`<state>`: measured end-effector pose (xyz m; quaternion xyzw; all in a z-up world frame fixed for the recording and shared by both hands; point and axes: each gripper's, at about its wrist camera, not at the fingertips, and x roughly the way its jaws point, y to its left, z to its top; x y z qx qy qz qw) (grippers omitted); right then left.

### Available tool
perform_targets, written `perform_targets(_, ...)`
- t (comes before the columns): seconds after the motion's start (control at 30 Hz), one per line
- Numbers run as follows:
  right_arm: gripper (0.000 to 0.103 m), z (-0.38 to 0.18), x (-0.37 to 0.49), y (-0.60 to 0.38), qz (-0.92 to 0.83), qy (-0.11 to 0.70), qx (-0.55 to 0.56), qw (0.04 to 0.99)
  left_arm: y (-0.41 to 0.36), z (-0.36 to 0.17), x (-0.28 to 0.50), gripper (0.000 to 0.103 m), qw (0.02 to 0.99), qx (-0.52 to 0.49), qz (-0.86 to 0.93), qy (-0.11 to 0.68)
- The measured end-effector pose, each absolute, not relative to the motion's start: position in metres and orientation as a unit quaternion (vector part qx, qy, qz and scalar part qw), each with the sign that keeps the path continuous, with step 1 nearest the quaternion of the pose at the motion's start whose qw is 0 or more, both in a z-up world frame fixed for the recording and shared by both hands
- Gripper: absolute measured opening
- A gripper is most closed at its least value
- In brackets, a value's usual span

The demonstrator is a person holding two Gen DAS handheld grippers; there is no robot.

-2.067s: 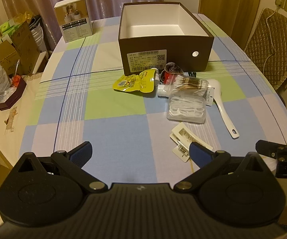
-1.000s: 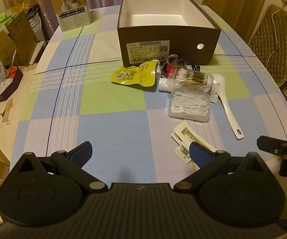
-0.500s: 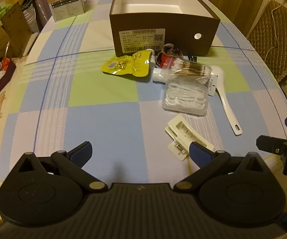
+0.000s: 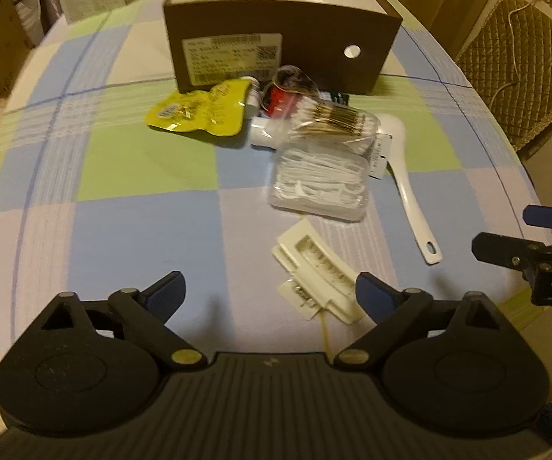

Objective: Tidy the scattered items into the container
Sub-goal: 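Grasp the white hair clip with the left tool while the right tool grasps the white ladle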

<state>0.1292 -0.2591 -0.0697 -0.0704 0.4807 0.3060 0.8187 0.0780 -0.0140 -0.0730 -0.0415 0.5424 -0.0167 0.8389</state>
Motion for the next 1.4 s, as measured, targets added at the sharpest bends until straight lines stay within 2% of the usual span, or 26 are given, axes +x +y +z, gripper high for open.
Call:
perform_targets(0.1, 0.103, -0.073, 0.139, -0.26, 0.309, 0.482, -0.076, 0.816, -0.018, -0.078, 0.084, 0.087, 0.836, -0.047, -0.023, 0.546)
perform_targets(0.23, 0.103, -0.077, 0.149, -0.262, 0.311, 0.484, -0.076, 0.814, -0.019, -0.086, 0.093, 0.076, 0.828, -0.065, -0.032, 0.556)
perform_targets(0.53, 0.103, -0.084, 0.165, -0.269, 0.319, 0.491, -0.074, 0.807, -0.031, -0.108, 0.112, 0.074, 0.815, -0.082, -0.034, 0.573)
perform_targets(0.7, 0.103, -0.086, 0.169, -0.268, 0.331, 0.491, -0.072, 0.802, -0.035, -0.122, 0.117, 0.064, 0.81, -0.072, -0.022, 0.582)
perform_targets(0.93, 0.103, -0.096, 0.169, -0.255, 0.363, 0.474, -0.084, 0.798, -0.047, -0.125, 0.111, 0.039, 0.832, 0.006, -0.012, 0.554)
perform_targets(1.07, 0.103, -0.106, 0.167, -0.242, 0.371, 0.446, -0.116, 0.806, -0.042, -0.125, 0.104, 0.039, 0.839, 0.015, -0.007, 0.544)
perform_targets(1.1, 0.087, -0.109, 0.166, -0.238, 0.375, 0.438, -0.126, 0.807, -0.04, -0.124, 0.103, 0.039, 0.841, 0.022, -0.002, 0.54)
perform_targets(1.17, 0.069, -0.116, 0.166, -0.229, 0.384, 0.435, -0.139, 0.802, -0.032, -0.125, 0.102, 0.038, 0.845, 0.034, 0.01, 0.534)
perform_targets(1.3, 0.069, -0.128, 0.169, -0.217, 0.372, 0.43, -0.138, 0.811, -0.014, -0.125, 0.104, 0.037, 0.848, 0.033, 0.017, 0.528)
perform_targets(1.33, 0.066, -0.13, 0.17, -0.214, 0.368, 0.427, -0.142, 0.814, -0.011, -0.124, 0.105, 0.037, 0.85, 0.035, 0.016, 0.526)
perform_targets(1.37, 0.051, -0.132, 0.171, -0.211, 0.365, 0.426, -0.148, 0.815, -0.008, -0.124, 0.106, 0.037, 0.85, 0.039, 0.017, 0.524)
perform_targets(1.4, 0.043, -0.134, 0.173, -0.208, 0.364, 0.429, -0.152, 0.813, -0.005, -0.124, 0.106, 0.037, 0.851, 0.043, 0.016, 0.523)
